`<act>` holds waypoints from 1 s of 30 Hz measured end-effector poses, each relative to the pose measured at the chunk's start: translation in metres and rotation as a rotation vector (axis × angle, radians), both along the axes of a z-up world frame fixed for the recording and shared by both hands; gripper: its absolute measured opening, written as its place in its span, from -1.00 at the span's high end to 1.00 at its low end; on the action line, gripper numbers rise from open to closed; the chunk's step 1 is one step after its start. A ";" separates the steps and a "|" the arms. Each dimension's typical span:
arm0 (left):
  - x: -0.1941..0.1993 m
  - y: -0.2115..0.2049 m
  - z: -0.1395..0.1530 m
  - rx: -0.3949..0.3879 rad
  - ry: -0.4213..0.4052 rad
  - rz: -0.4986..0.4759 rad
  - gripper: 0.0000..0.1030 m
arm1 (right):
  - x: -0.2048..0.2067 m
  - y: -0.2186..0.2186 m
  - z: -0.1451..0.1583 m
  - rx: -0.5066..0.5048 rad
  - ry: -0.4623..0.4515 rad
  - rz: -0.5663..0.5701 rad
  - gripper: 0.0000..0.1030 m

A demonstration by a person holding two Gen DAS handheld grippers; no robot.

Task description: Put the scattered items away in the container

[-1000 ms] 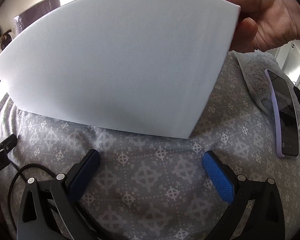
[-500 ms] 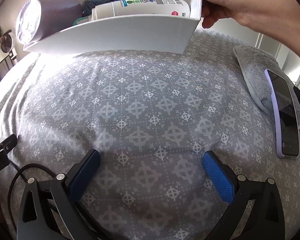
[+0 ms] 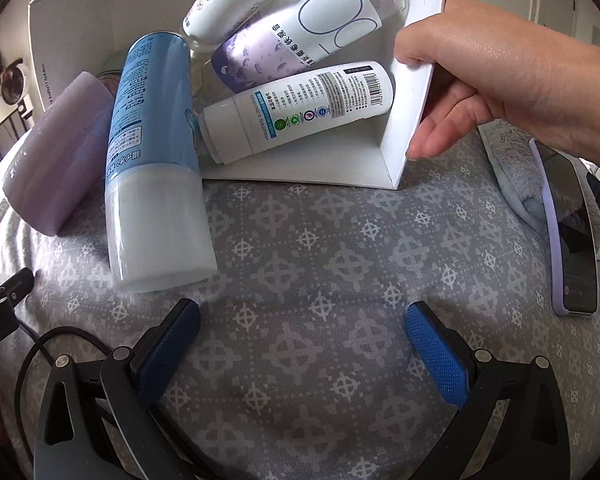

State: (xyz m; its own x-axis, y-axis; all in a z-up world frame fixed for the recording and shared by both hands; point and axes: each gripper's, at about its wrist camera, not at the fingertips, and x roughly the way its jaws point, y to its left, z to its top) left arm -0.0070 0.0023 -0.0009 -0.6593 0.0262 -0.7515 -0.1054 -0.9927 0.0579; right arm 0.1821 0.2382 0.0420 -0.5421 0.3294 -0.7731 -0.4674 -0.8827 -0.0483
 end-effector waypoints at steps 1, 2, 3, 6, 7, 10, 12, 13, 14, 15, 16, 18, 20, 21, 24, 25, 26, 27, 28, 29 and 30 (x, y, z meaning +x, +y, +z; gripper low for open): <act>0.000 0.000 0.000 0.000 0.000 0.000 -0.99 | 0.000 -0.001 0.000 0.000 0.001 0.000 -1.00; 0.000 0.000 0.000 0.000 0.000 0.000 -0.99 | -0.001 -0.002 0.000 0.000 0.001 0.000 -1.00; 0.000 0.000 0.000 0.000 0.000 0.000 -0.99 | -0.001 -0.003 0.000 0.000 0.001 0.001 -1.00; 0.000 0.000 0.000 0.000 0.000 -0.001 -0.99 | -0.002 -0.006 0.000 0.001 0.001 0.000 -1.00; -0.001 -0.001 0.000 0.001 -0.001 -0.001 -0.99 | -0.003 -0.007 0.000 0.001 -0.001 0.000 -1.00; -0.001 -0.001 0.000 0.000 0.000 -0.001 -0.99 | -0.005 -0.011 0.000 0.000 0.001 0.000 -1.00; -0.001 -0.001 0.000 0.000 -0.001 -0.002 -0.99 | -0.006 -0.014 0.001 0.002 -0.001 0.000 -1.00; -0.001 -0.001 0.000 0.001 -0.001 -0.002 -0.99 | -0.007 -0.016 0.001 0.000 0.000 0.000 -1.00; -0.001 -0.001 0.000 0.001 0.000 -0.002 -0.99 | -0.008 -0.017 0.000 -0.002 -0.001 0.000 -1.00; -0.001 -0.001 0.000 0.001 -0.001 -0.002 -0.99 | -0.008 -0.018 0.001 -0.001 0.000 0.000 -1.00; -0.001 -0.001 0.000 0.000 -0.001 -0.002 -0.99 | -0.009 -0.020 0.001 -0.001 -0.001 0.000 -1.00; -0.001 -0.001 0.000 0.001 0.000 -0.003 -0.99 | -0.011 -0.024 0.001 0.000 -0.002 0.000 -1.00; -0.001 -0.001 0.000 0.002 0.000 -0.003 -0.99 | -0.012 -0.027 0.001 -0.002 -0.001 0.000 -1.00; -0.001 -0.001 0.000 0.001 0.000 -0.003 -0.99 | -0.013 -0.029 0.001 -0.001 -0.001 0.001 -1.00; -0.001 -0.001 0.000 0.001 -0.001 -0.004 -0.99 | -0.015 -0.034 0.001 -0.002 -0.001 0.001 -1.00; -0.002 -0.001 0.000 0.002 -0.001 -0.004 -0.99 | -0.016 -0.036 0.001 -0.002 0.001 0.001 -1.00; 0.000 -0.001 0.000 0.003 0.000 -0.004 -0.99 | -0.017 -0.038 0.001 -0.001 -0.001 0.002 -1.00; -0.001 -0.001 0.000 0.002 -0.001 -0.004 -0.99 | -0.018 -0.040 0.001 0.000 -0.001 0.002 -1.00; -0.001 -0.001 0.000 0.002 0.000 -0.004 -0.99 | -0.019 -0.042 0.001 -0.001 0.000 0.001 -1.00; 0.000 -0.001 0.000 0.003 0.000 -0.005 -0.99 | -0.020 -0.044 0.001 -0.001 0.001 0.002 -1.00; 0.000 -0.001 0.000 0.004 -0.001 -0.005 -0.99 | -0.022 -0.045 0.000 -0.002 0.001 0.002 -1.00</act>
